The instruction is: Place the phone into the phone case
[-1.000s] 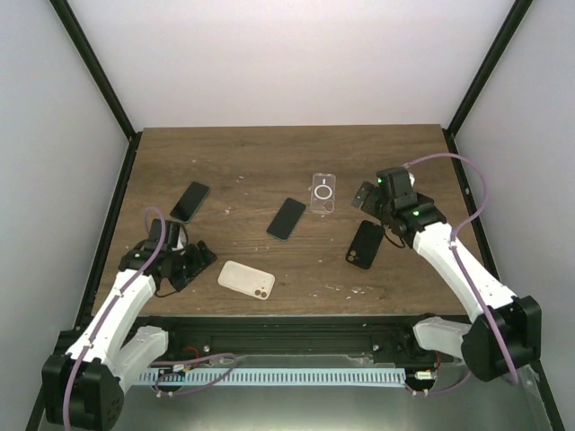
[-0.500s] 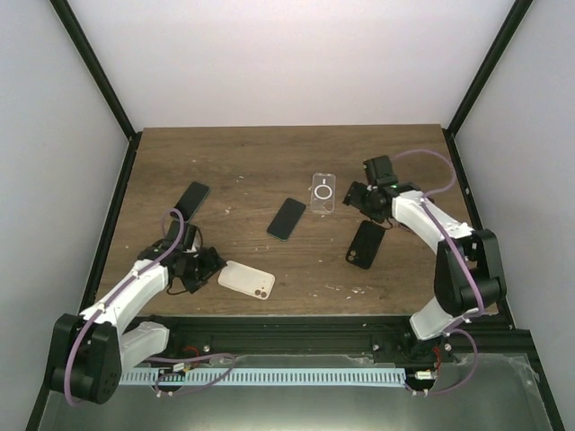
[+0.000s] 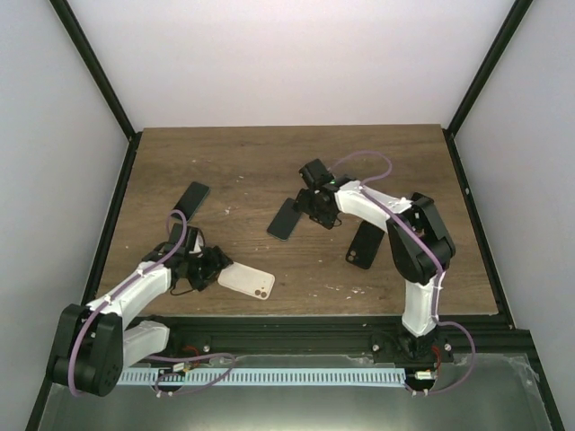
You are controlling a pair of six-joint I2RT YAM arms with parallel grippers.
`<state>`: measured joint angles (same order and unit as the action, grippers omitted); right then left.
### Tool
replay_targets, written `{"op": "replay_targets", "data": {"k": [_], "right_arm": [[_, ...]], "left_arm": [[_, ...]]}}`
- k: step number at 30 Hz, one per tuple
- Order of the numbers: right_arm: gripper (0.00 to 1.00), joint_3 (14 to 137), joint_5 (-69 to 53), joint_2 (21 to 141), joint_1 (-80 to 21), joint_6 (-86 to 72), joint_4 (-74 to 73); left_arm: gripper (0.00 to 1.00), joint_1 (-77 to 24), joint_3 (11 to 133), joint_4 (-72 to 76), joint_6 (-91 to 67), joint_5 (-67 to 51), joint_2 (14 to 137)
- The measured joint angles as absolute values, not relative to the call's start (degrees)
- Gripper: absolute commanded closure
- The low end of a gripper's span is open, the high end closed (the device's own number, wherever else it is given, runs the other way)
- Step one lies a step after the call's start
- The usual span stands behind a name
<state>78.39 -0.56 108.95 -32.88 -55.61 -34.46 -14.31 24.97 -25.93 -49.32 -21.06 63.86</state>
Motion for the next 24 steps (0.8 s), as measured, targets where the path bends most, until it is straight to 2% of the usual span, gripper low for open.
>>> {"op": "replay_targets", "data": {"k": [11,24], "right_arm": [[0.14,85.08,0.71,115.22,-36.86,-60.62,-35.59],[0.14,95.00,1.63,122.89,-38.87,-62.02,-40.51]], "left_arm": [[0.25,-14.31,22.59,-19.11,-51.59,-26.52,62.96],[0.23,-14.31,23.62,-25.91,-51.40,-23.40,52.16]]}}
